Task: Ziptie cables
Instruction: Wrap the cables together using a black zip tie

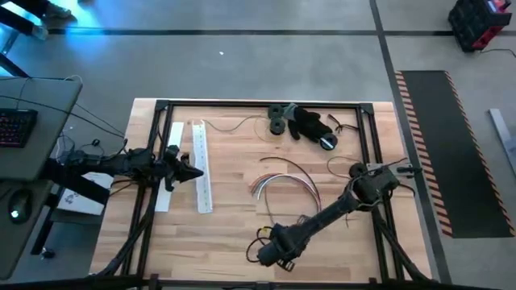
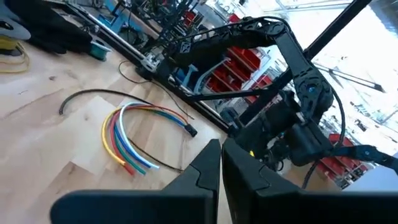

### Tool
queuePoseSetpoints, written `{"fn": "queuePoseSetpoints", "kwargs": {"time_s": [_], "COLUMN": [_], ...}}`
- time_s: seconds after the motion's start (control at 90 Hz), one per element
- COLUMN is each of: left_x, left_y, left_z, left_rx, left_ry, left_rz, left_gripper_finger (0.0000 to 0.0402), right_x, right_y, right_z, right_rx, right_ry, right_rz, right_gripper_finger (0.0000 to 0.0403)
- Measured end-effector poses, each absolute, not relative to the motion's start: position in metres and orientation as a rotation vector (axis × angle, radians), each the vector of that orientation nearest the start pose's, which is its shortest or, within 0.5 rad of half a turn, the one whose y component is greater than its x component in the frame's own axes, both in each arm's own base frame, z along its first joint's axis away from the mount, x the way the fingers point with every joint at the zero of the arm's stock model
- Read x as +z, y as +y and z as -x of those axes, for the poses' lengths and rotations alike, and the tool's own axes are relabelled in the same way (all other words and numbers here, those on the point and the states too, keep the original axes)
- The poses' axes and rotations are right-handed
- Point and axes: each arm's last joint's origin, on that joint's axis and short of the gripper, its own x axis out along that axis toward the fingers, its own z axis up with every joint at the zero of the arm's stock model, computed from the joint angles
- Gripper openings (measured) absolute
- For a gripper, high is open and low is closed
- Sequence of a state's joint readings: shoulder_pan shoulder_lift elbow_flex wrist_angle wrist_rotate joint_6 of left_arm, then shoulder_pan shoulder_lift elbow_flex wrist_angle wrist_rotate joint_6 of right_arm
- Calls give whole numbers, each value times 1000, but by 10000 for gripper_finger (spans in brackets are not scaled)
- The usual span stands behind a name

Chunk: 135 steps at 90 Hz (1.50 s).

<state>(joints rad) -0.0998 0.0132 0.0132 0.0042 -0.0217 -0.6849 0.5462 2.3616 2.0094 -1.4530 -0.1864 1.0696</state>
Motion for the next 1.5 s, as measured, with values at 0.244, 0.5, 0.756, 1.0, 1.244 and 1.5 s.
{"fn": "queuePoseSetpoints", "kwargs": {"time_s": [0.244, 0.5, 0.756, 1.0, 1.244, 1.5], "left_x": [167, 167, 167, 167, 167, 167], "left_y": [-9, -9, -9, -9, -9, -9], "left_z": [-97, -98, -98, -98, -98, -98], "left_rx": [-69, -65, -66, -66, -66, -67], "left_ry": [23, 25, 26, 26, 27, 29], "left_rz": [687, 694, 695, 703, 714, 757], "left_gripper_finger": [0, 0, 0, 0, 0, 0], "right_x": [156, 155, 151, 142, 144, 208], "right_y": [219, 212, 213, 209, 197, 197], "right_z": [-375, -382, -388, -409, -415, -400], "right_rx": [-569, -578, -542, -486, -600, -714], "right_ry": [1896, 1856, 1802, 1654, 1588, 1385], "right_rz": [-473, -488, -494, -569, -619, -557], "right_gripper_finger": [0, 0, 0, 55, 202, 285]}}
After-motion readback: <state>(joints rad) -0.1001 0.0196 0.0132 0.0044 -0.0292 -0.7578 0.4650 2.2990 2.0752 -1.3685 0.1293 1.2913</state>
